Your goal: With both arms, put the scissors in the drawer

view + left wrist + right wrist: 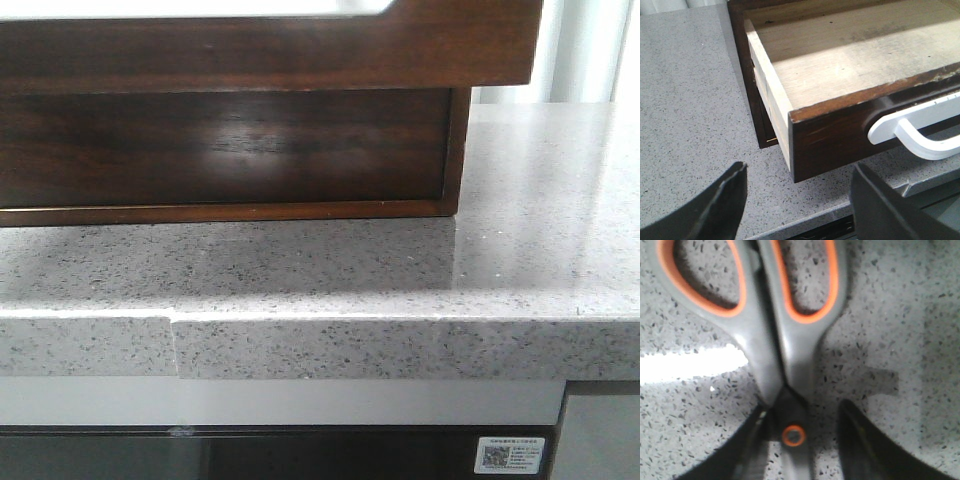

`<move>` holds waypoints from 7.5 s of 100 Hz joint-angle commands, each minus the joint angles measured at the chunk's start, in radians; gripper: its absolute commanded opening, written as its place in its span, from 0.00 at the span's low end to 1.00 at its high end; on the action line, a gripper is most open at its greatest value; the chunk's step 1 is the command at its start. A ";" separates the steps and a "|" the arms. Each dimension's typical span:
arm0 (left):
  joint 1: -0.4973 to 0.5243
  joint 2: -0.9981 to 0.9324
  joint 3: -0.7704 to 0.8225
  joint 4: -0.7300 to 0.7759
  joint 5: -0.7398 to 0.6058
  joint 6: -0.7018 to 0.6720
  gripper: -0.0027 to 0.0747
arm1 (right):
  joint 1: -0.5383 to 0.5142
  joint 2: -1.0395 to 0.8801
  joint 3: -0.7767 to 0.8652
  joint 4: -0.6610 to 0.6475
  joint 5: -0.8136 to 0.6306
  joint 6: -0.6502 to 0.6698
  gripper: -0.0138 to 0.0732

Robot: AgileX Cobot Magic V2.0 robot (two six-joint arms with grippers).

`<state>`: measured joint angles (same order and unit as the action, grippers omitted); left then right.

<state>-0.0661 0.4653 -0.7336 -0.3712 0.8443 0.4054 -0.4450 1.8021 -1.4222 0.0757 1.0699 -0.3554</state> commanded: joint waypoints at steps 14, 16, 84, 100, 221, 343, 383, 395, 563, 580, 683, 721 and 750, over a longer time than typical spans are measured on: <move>-0.007 0.010 -0.034 -0.020 -0.075 -0.010 0.58 | -0.001 -0.029 -0.023 0.031 0.005 -0.014 0.21; -0.007 0.010 -0.034 -0.020 -0.075 -0.010 0.58 | -0.001 -0.029 -0.023 0.031 0.007 -0.016 0.21; -0.007 0.010 -0.034 -0.011 -0.075 -0.010 0.58 | 0.026 -0.202 -0.053 0.053 0.009 -0.035 0.21; -0.007 0.010 -0.034 -0.011 -0.075 -0.010 0.58 | 0.049 -0.328 -0.053 0.115 -0.030 -0.086 0.21; -0.007 0.010 -0.034 -0.011 -0.075 -0.010 0.58 | 1.152 -0.428 -0.302 -0.076 -0.133 -0.377 0.21; -0.007 0.010 -0.034 -0.011 -0.065 -0.010 0.58 | 1.285 -0.195 -0.442 -0.401 0.136 -0.268 0.46; -0.007 0.010 -0.034 -0.014 -0.067 -0.010 0.58 | 1.222 -0.391 -0.449 -0.302 0.193 -0.024 0.46; -0.007 0.010 -0.034 -0.014 -0.067 -0.010 0.58 | 1.100 -0.479 -0.359 -0.166 0.134 -0.001 0.46; -0.007 0.010 -0.034 -0.014 -0.046 -0.010 0.01 | 0.558 -1.116 0.727 0.296 -0.506 0.001 0.08; -0.007 0.010 -0.034 -0.014 -0.046 -0.010 0.01 | 0.558 -1.116 0.727 0.296 -0.505 0.001 0.08; 0.016 -0.501 0.764 0.259 -0.785 -0.306 0.01 | 0.558 -1.116 0.727 0.296 -0.505 0.001 0.08; 0.020 -0.501 0.764 0.259 -0.808 -0.306 0.01 | 0.558 -1.116 0.727 0.296 -0.505 0.001 0.08; 0.020 -0.500 0.764 0.259 -0.808 -0.306 0.01 | 0.558 -1.116 0.727 0.296 -0.505 0.001 0.08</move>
<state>-0.0510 -0.0039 -0.0055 -0.1101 0.1242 0.1099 0.1216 0.6883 -0.6685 0.3568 0.6233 -0.3524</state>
